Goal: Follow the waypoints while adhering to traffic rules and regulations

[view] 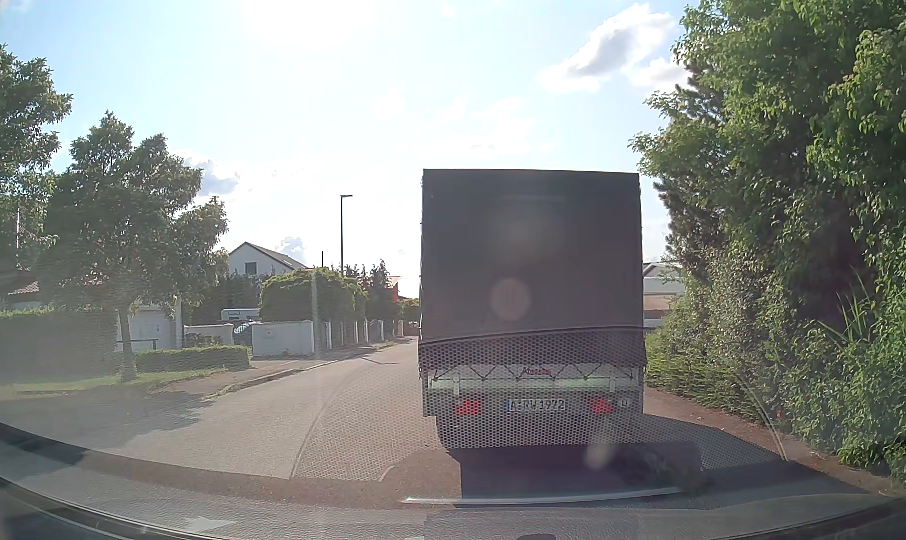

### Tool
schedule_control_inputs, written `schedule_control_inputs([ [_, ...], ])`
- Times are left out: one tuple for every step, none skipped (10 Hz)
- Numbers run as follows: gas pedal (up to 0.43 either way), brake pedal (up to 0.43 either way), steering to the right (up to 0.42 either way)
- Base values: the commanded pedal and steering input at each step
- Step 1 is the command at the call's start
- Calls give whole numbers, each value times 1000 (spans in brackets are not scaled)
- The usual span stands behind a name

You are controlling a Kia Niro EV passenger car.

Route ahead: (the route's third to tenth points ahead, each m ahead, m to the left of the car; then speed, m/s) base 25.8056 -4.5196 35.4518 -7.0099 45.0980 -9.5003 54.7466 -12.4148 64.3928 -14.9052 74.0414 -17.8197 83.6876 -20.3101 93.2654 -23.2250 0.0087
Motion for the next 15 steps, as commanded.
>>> schedule_control_inputs([
  [0, 250, 15],
  [0, 244, 7],
  [0, 244, 0],
  [0, 238, -9],
  [0, 238, -17],
  [0, 232, -22],
  [0, 232, -23],
  [0, 238, -22],
  [0, 238, -21],
  [0, 232, -21],
  [0, 232, -21],
  [0, 226, -21],
  [0, 213, -22],
  [0, 189, -21],
  [0, 152, -21],
])
